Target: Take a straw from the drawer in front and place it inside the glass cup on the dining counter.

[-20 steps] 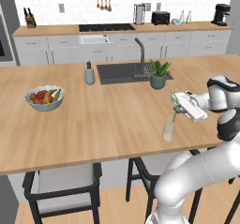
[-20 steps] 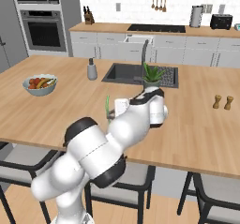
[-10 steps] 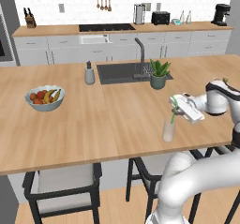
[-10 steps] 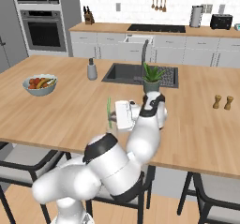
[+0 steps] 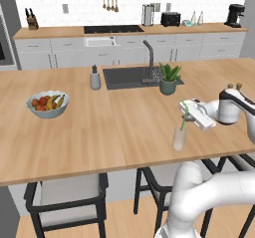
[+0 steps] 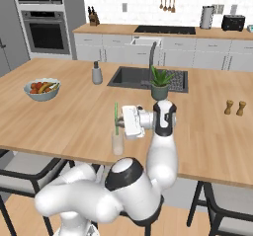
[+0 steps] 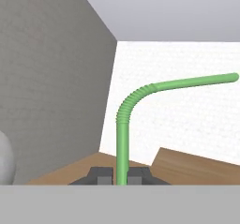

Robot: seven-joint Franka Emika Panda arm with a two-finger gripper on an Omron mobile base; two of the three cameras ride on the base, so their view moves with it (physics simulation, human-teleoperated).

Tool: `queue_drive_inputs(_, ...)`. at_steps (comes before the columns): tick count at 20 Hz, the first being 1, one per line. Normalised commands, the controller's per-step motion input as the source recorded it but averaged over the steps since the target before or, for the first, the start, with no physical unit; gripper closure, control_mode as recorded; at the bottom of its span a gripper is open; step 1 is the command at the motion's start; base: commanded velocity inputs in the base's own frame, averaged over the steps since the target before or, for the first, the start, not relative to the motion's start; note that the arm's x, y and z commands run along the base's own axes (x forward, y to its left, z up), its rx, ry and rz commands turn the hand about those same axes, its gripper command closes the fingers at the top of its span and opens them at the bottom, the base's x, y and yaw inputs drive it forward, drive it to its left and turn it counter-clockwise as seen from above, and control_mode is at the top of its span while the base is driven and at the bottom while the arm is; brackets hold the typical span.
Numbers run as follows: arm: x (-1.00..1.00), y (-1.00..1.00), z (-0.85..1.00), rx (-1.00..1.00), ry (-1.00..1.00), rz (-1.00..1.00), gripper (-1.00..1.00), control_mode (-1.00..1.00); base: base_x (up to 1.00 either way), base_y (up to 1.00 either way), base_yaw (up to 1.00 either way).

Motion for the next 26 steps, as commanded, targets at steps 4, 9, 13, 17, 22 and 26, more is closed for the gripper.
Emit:
queue_drive_inputs(4, 0.04, 0.0, 0.0, 0.02, -0.01, 0.0, 1.0, -1.0, 0.0, 0.0, 0.0)
queue_drive_inputs(9, 0.11, 0.0, -0.1, 0.0, 0.0, 0.01, 1.0, -1.0, 0.0, 0.0, 0.0)
queue_drive_inputs(13, 0.09, 0.0, -0.17, 0.0, 0.0, 0.01, 1.0, -1.0, 0.0, 0.0, 0.0)
queue_drive_inputs(17, 0.14, 0.0, -0.13, 0.0, 0.0, 0.01, 1.0, -1.0, 0.0, 0.0, 0.0)
queue_drive_inputs(22, 0.16, 0.0, -0.08, 0.0, 0.0, 0.01, 1.0, -1.0, 0.0, 0.0, 0.0)
queue_drive_inputs(26, 0.12, 0.0, -0.11, 0.0, 0.0, 0.02, 1.0, -1.0, 0.0, 0.0, 0.0)
